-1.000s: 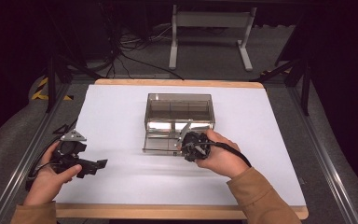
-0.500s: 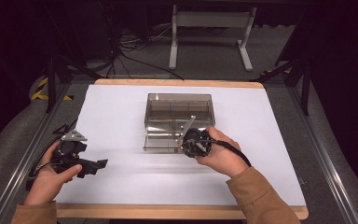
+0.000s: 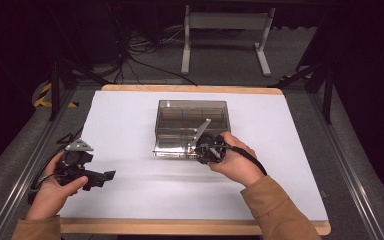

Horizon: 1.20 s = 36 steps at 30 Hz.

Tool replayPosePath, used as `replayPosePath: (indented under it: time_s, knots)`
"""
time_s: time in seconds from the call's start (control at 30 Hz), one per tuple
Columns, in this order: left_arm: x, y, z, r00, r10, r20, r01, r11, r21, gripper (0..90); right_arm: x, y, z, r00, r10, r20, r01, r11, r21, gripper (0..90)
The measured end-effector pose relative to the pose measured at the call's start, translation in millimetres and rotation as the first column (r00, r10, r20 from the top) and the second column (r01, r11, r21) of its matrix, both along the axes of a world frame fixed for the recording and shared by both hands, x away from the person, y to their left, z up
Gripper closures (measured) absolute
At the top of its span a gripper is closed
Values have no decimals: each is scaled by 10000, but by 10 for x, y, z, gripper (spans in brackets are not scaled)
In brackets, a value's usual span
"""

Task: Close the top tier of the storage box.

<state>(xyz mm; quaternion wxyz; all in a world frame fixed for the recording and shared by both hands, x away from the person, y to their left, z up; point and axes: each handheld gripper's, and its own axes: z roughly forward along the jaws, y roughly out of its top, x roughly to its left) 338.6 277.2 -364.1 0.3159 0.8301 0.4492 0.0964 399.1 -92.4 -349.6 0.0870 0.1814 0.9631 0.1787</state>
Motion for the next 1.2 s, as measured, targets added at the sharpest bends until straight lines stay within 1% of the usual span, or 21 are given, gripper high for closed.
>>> replayPosePath:
  time_s: [0.1,0.13,0.33,0.53,0.6,0.63,0.67,0.73,0.9,1.0,1.03,1.2]
  knots:
    - [1,-2,-1,10000,-46,-11,46,10000,-3,24,24,-9,6,9999,-62,79,62,10000,33,900]
    - [4,-1,-2,10000,-33,13,33,10000,9,24,38,-12,5,9999,15,109,-16,10000,73,900]
    - [2,-1,-2,10000,-42,-3,42,10000,-6,24,83,-21,11,9999,-128,115,125,9997,212,900]
    - [6,3,-5,10000,-39,10,39,10000,-4,24,132,-25,5,9995,-195,259,188,9995,266,900]
    - [1,0,-4,10000,-3,3,3,10000,-31,24,148,-26,2,9992,-298,268,290,9991,315,900]
    - [0,2,-2,10000,-9,9,9,10000,-28,24,160,-28,1,9991,-251,337,241,9992,308,900]
    - [-1,3,-1,10000,-6,16,6,10000,-37,24,165,-26,1,9991,-311,298,301,9990,320,900]
    - [-2,6,0,10000,5,8,-5,10000,-55,24,189,-29,-2,9989,-261,387,249,9992,313,900]
    - [-2,9,0,10000,3,-6,-3,10000,-73,24,225,-41,-4,9977,-426,522,409,9986,332,900]
    - [-2,8,0,10000,-11,-10,11,10000,-57,24,250,-51,-5,9966,-571,586,548,9976,413,900]
    - [-1,8,0,10000,-18,-11,18,10000,-46,24,264,-57,-6,9966,-517,644,491,9979,416,900]
    - [0,5,-1,10000,-7,3,7,10000,-65,24,308,-71,-18,9952,-638,738,600,9968,532,900]
